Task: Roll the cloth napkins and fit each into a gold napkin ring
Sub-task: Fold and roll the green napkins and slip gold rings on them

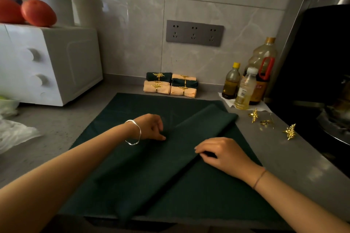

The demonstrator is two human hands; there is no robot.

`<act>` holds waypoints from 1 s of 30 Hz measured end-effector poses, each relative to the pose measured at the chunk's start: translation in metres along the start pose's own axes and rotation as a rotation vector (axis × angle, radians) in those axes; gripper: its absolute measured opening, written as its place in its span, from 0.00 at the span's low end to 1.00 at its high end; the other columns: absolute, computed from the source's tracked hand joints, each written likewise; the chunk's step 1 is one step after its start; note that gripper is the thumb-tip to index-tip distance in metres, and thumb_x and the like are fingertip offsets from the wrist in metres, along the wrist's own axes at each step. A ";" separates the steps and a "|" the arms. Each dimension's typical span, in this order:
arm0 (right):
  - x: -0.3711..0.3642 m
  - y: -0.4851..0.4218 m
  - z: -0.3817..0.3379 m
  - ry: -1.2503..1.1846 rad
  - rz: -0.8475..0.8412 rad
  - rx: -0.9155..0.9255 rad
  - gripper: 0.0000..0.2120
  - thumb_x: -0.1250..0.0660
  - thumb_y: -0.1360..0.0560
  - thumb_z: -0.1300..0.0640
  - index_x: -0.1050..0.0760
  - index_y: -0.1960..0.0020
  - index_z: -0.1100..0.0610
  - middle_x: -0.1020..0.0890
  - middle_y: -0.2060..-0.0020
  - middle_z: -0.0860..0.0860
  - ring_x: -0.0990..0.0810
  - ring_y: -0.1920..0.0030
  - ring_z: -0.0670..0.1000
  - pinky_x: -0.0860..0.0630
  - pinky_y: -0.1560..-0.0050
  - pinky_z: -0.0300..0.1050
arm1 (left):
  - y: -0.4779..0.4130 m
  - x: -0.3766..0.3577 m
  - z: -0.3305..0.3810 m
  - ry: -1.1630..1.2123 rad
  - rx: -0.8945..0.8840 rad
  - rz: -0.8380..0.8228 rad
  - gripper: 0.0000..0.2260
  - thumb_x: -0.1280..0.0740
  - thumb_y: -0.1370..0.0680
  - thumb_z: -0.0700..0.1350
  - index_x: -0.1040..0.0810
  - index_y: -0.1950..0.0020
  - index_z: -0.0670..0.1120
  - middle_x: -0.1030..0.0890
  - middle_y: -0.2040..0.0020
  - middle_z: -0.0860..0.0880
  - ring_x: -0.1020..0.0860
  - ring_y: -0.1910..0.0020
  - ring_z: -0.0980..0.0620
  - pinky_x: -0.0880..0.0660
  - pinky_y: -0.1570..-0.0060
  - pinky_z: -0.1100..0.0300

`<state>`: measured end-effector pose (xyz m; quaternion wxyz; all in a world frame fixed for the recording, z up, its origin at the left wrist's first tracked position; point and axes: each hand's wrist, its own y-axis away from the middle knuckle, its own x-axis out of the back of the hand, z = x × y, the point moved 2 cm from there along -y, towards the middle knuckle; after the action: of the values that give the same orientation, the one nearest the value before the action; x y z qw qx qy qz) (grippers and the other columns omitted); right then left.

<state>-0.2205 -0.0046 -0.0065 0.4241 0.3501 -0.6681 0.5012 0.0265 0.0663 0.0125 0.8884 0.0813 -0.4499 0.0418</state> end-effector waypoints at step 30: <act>0.037 0.034 -0.013 -0.390 -0.079 -0.138 0.07 0.35 0.24 0.54 0.19 0.49 0.49 0.17 0.54 0.38 0.20 0.51 0.35 0.25 0.49 0.31 | 0.000 -0.069 0.071 -0.014 -0.189 -0.212 0.19 0.58 0.17 0.51 0.33 0.32 0.61 0.41 0.25 0.55 0.47 0.25 0.54 0.57 0.30 0.61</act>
<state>-0.2632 0.0147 0.0167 0.3288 0.4365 -0.7561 0.3600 -0.0703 0.0529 -0.0024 0.8884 0.0447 -0.4468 -0.0956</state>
